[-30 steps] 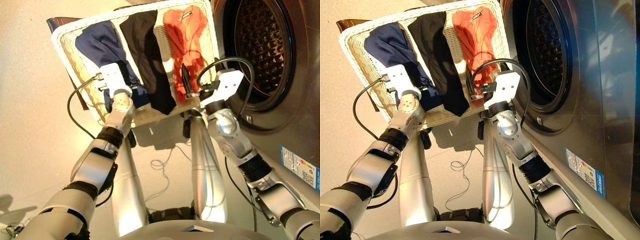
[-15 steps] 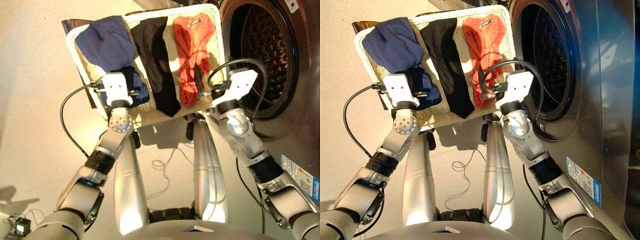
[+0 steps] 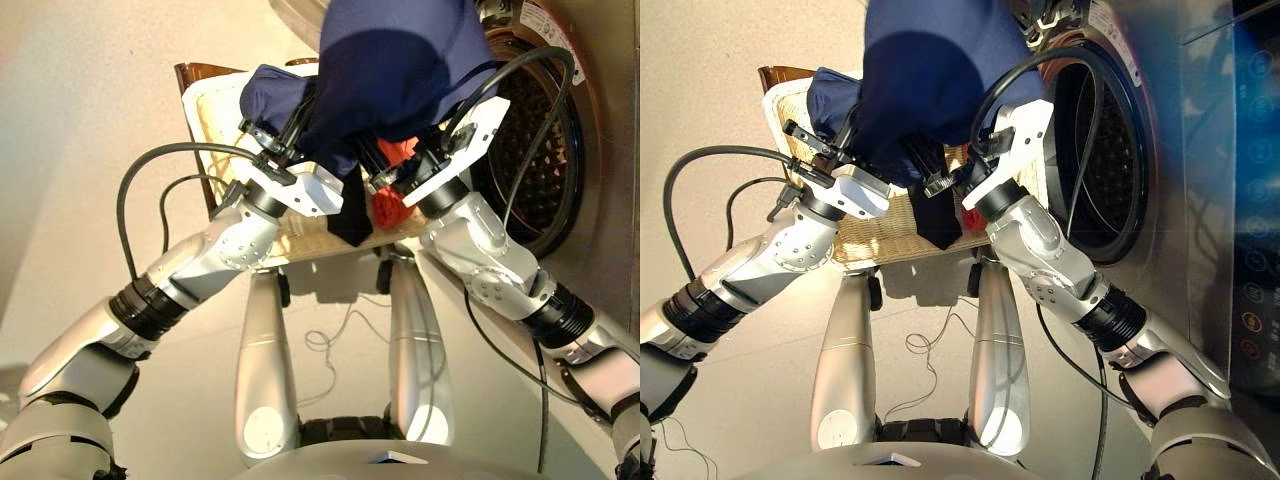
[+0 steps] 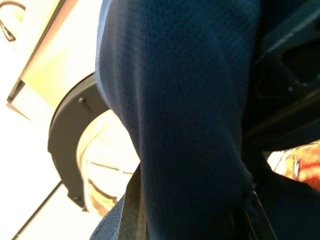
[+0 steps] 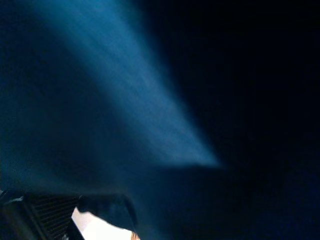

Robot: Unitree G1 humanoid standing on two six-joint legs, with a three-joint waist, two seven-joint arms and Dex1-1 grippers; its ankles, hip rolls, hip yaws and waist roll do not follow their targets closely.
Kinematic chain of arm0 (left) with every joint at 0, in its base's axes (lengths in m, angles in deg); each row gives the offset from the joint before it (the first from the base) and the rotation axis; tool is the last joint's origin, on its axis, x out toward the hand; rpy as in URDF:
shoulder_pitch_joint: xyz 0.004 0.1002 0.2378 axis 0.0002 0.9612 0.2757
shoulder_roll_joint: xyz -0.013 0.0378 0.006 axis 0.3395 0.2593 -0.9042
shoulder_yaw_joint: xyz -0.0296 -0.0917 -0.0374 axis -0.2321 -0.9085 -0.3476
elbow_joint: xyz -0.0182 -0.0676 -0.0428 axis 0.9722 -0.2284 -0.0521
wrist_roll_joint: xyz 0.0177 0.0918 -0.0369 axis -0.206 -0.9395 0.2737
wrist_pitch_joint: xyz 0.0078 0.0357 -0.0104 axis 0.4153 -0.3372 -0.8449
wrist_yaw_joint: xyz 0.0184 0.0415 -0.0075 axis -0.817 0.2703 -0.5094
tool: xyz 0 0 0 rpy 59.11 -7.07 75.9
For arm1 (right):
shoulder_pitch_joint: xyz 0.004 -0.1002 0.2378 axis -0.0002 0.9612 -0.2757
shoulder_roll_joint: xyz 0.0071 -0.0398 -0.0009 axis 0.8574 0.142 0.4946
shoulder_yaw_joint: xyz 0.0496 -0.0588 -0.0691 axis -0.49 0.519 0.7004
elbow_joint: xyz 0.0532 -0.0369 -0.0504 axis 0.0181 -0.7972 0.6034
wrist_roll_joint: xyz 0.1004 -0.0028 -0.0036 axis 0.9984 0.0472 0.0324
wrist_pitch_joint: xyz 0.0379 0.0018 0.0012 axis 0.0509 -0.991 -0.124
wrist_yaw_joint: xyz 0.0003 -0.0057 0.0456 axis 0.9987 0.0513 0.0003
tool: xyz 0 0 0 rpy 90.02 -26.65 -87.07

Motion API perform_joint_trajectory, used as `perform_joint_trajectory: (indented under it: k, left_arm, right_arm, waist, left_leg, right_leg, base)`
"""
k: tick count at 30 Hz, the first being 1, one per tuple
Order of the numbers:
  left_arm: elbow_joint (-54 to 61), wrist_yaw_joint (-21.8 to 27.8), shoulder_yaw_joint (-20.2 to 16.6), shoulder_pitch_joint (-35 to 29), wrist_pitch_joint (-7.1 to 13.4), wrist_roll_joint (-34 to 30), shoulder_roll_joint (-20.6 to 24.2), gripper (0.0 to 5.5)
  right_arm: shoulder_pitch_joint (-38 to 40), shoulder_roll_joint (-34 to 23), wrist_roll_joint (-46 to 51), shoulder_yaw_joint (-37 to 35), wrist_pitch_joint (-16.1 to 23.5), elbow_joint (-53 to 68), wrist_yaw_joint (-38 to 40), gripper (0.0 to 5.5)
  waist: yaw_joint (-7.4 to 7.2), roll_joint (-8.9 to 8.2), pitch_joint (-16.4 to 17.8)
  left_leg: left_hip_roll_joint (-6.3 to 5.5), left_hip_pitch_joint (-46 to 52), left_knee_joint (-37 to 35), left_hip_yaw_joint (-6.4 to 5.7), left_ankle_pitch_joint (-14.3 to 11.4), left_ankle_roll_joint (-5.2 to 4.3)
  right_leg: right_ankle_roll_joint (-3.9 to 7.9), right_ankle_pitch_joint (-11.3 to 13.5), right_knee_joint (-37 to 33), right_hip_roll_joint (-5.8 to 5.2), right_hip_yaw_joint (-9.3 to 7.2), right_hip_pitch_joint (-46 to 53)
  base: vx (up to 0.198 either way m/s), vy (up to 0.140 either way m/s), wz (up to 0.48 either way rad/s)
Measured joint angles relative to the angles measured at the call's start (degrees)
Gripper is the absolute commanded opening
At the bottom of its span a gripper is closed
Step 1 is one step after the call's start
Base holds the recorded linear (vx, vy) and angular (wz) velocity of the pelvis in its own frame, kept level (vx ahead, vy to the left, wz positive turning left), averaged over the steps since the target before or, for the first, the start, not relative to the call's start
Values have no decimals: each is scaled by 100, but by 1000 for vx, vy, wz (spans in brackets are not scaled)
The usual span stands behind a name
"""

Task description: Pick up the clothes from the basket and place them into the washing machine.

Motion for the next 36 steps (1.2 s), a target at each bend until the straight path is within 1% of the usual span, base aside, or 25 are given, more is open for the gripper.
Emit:
perform_joint_trajectory:
  k: [4,7,11,23,26,28,33,36]
  left_arm:
    - [-145,-92,83,-4,-14,-77,40,0]
    - [-182,-128,167,-23,-104,-88,41,0]
    - [-301,-136,207,-134,-130,-195,40,0]
    - [-321,-198,245,-159,-201,-204,32,0]
    - [-343,-236,329,-238,-204,-207,92,0]
    - [-344,-257,436,-318,-204,-211,209,0]
    - [-362,-270,688,-412,-213,-218,436,0]
    - [-364,-270,720,-428,-214,-218,473,0]
  right_arm:
    - [-264,-91,-1,246,-24,-174,1,550]
    - [-285,-79,-1,295,-30,-254,6,550]
    - [-357,-42,-1,318,-20,-358,24,550]
    - [-419,-46,-8,344,-20,-371,108,550]
    - [-424,-119,-3,345,-13,-364,108,550]
    - [-442,-138,9,387,-14,-364,108,550]
    - [-513,-243,290,634,-13,-364,112,550]
    - [-591,-307,384,710,-13,-364,112,550]
  waist:
    - [50,0,0]
    - [29,0,0]
    - [26,0,0]
    - [11,0,0]
    - [18,0,0]
    - [18,0,0]
    - [17,-1,0]
    - [17,-1,0]
  left_leg:
    - [-10,-54,20,-19,4,15]
    - [-15,-64,26,-21,7,20]
    - [-14,-63,21,-21,8,19]
    - [-12,-173,54,-26,8,19]
    - [-12,-177,55,-25,7,20]
    - [-14,-191,67,-25,5,23]
    - [-28,-247,113,-24,-2,36]
    - [-35,-290,120,-19,-18,63]
  right_leg:
    - [12,30,-38,-12,-15,-6]
    - [18,42,-68,-18,-21,-7]
    - [17,40,-73,-18,-26,-11]
    - [12,46,-61,-15,-27,-106]
    - [13,46,-65,-16,-26,-107]
    - [18,50,-66,-17,-26,-114]
    - [35,78,-80,-22,-13,-147]
    - [54,89,-83,-26,1,-171]
  base:
    - [0,0,0]
    - [0,0,0]
    - [0,0,0]
    - [0,0,0]
    - [0,0,0]
    - [0,0,0]
    - [0,0,0]
    - [0,0,0]
